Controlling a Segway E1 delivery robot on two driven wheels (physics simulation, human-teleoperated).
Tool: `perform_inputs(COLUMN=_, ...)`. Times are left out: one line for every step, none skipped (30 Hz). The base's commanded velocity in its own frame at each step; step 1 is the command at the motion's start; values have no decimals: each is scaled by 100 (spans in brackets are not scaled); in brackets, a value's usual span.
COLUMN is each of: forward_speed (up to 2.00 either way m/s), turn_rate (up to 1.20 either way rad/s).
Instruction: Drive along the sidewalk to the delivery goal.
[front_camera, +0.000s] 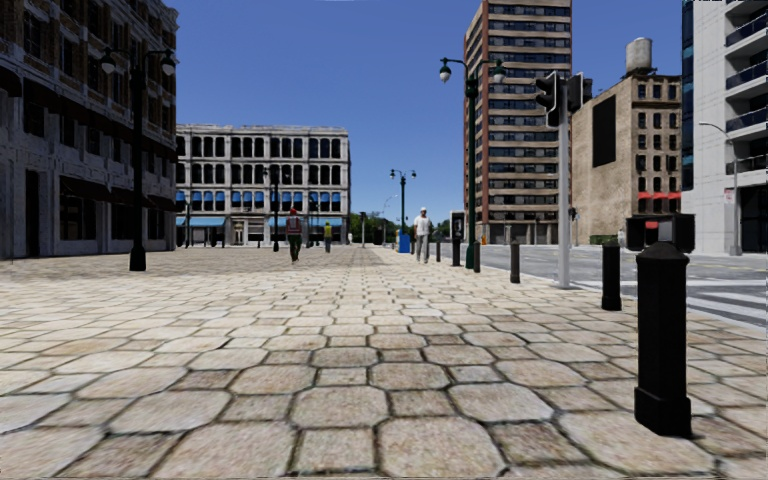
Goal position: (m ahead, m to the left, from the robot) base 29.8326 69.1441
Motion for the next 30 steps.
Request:
perform_inputs(forward_speed=156, turn_rate=70)
perform_inputs(forward_speed=156, turn_rate=70)
perform_inputs(forward_speed=156, turn_rate=70)
perform_inputs(forward_speed=156, turn_rate=70)
perform_inputs(forward_speed=156, turn_rate=70)
perform_inputs(forward_speed=156, turn_rate=70)
perform_inputs(forward_speed=156, turn_rate=70)
perform_inputs(forward_speed=156, turn_rate=70)
perform_inputs(forward_speed=156, turn_rate=70)
perform_inputs(forward_speed=156, turn_rate=70)
perform_inputs(forward_speed=156, turn_rate=70)
perform_inputs(forward_speed=156, turn_rate=70)
perform_inputs(forward_speed=156, turn_rate=70)
perform_inputs(forward_speed=156, turn_rate=70)
perform_inputs(forward_speed=156, turn_rate=70)
perform_inputs(forward_speed=156, turn_rate=70)
perform_inputs(forward_speed=156, turn_rate=70)
perform_inputs(forward_speed=156, turn_rate=70)
perform_inputs(forward_speed=156, turn_rate=70)
perform_inputs(forward_speed=156, turn_rate=70)
perform_inputs(forward_speed=156, turn_rate=70)
perform_inputs(forward_speed=156, turn_rate=70)
perform_inputs(forward_speed=156, turn_rate=70)
perform_inputs(forward_speed=156, turn_rate=71)
perform_inputs(forward_speed=156, turn_rate=74)
perform_inputs(forward_speed=156, turn_rate=75)
perform_inputs(forward_speed=156, turn_rate=75)
perform_inputs(forward_speed=156, turn_rate=77)
perform_inputs(forward_speed=156, turn_rate=78)
perform_inputs(forward_speed=156, turn_rate=79)
